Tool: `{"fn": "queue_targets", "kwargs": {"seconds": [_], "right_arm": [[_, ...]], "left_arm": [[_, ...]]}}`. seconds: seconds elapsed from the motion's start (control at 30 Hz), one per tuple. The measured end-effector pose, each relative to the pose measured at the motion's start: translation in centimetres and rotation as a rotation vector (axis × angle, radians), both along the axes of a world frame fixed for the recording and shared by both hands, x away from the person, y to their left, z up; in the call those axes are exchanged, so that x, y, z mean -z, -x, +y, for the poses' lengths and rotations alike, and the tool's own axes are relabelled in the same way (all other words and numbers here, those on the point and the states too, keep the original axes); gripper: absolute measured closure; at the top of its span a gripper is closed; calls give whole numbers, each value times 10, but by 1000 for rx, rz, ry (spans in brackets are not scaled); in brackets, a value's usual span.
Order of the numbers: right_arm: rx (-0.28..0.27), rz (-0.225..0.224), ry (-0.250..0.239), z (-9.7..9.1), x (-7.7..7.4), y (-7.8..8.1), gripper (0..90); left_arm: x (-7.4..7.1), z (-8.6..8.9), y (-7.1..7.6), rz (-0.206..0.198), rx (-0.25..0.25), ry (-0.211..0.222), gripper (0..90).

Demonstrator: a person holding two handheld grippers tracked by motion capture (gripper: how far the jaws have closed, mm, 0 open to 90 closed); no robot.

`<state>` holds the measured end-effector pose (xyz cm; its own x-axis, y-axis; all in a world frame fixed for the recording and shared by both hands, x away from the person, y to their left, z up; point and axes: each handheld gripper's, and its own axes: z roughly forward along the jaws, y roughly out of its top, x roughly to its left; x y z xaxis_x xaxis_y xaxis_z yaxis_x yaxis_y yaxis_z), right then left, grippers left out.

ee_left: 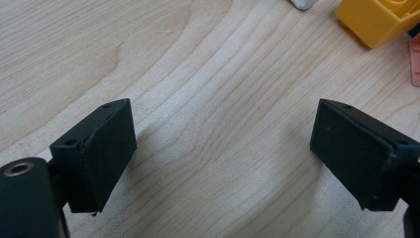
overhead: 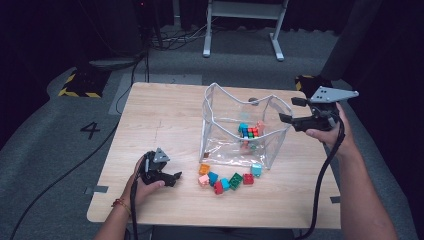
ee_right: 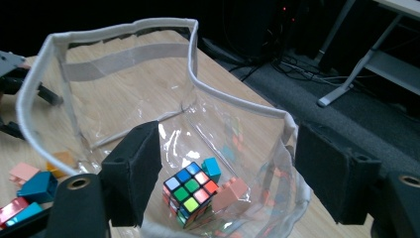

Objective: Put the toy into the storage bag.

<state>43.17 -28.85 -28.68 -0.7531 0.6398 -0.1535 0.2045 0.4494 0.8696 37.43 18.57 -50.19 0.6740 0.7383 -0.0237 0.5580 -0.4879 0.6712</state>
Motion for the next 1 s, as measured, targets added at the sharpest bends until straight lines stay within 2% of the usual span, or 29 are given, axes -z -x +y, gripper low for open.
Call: {"fn": "queue_targets", "kwargs": {"seconds": [0.03, 0.13, 0.17, 0.23, 0.3, 0.33, 0.37, 0.43, 0.5, 0.53, 0.6, 0.77, 0.8, 0.83, 0.87, 0.93, 0.97, 1.0], "right_arm": [[1, -16, -7, -2, 0, 4, 261], [5, -26, -28, -5, 0, 12, 261], [4, -47, -45, -8, 3, 20, 262], [3, -52, -57, -12, 7, 30, 263], [2, -60, -65, -13, 9, 32, 265], [3, -64, -85, -17, 14, 41, 265], [3, -64, -85, -17, 14, 41, 265], [7, -70, -110, -21, 22, 52, 265], [8, -75, -107, -22, 26, 55, 265], [11, -72, -109, -22, 36, 63, 266], [3, -77, -107, -24, 44, 67, 268], [-2, -32, -115, -26, 66, 75, 273], [-5, -6, -121, -24, 80, 79, 276], [-5, -6, -121, -24, 80, 79, 276], [-10, 13, -116, -23, 92, 83, 279], [-12, 30, -112, -21, 103, 85, 281], [-12, 30, -112, -21, 103, 85, 281], [-26, 42, -91, -18, 116, 89, 283]], "left_arm": [[0, 0, 0, 0, 1, -1, 107], [0, 0, 0, 0, 1, -1, 107], [0, 0, 0, 0, -1, 1, 107], [0, -1, 1, 3, -7, 4, 107], [0, -1, 1, 2, -7, 3, 107], [0, -1, 1, 2, -8, 2, 107], [0, -1, 1, 2, -8, 2, 107], [0, -1, 1, 2, -7, 4, 107], [0, -1, 1, 2, -8, 3, 107], [0, -1, 1, 2, -8, 3, 107], [0, -1, 1, 3, -8, 4, 107], [0, -1, 1, 3, -8, 4, 107], [0, -1, 1, 3, -8, 5, 107], [0, -1, 1, 3, -9, 5, 107], [0, -1, 1, 3, -9, 4, 107], [0, -1, 1, 3, -9, 5, 107], [0, -1, 1, 3, -9, 5, 107], [0, -1, 1, 3, -9, 4, 107]]}}
